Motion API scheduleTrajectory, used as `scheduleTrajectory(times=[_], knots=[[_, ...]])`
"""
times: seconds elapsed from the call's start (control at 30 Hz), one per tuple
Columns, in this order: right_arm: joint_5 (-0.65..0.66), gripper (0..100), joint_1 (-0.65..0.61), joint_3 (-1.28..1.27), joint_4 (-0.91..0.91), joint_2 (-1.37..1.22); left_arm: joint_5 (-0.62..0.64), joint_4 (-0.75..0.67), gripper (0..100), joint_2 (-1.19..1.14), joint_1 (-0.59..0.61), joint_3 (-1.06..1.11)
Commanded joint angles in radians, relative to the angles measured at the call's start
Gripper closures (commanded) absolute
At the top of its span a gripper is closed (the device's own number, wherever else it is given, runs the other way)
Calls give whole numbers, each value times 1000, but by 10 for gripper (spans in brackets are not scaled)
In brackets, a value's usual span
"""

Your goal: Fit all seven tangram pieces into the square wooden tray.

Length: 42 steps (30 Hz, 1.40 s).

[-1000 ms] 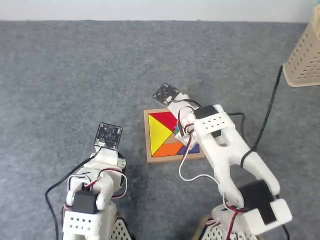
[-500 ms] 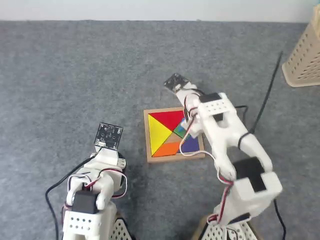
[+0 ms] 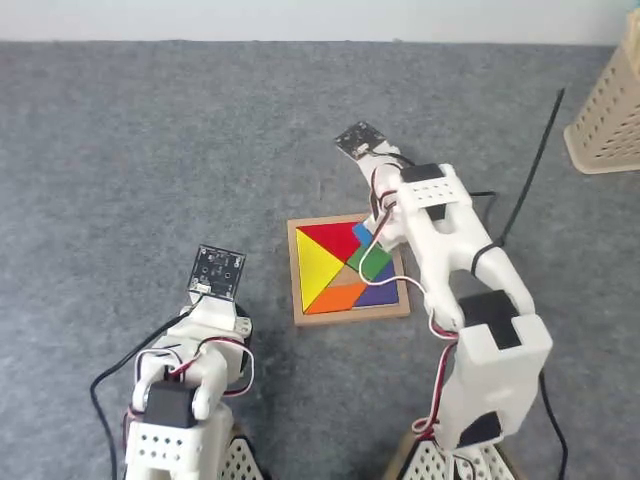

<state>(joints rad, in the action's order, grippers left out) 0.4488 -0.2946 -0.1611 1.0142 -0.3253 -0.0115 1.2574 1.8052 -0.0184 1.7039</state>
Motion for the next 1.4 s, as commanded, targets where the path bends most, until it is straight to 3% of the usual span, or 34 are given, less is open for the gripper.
scheduleTrajectory(times=[0.0,0.2,0.5,0.73,1.37], knots=[[-17,991,19,54,19,107,6,6,988,21,2,-19],[-110,991,-31,58,36,177,6,6,988,21,2,-19],[-201,989,-183,54,-81,119,6,6,988,21,2,-19],[-201,989,-180,58,-133,-4,6,6,988,21,2,-19],[-195,990,-110,52,-44,116,6,6,988,21,2,-19]])
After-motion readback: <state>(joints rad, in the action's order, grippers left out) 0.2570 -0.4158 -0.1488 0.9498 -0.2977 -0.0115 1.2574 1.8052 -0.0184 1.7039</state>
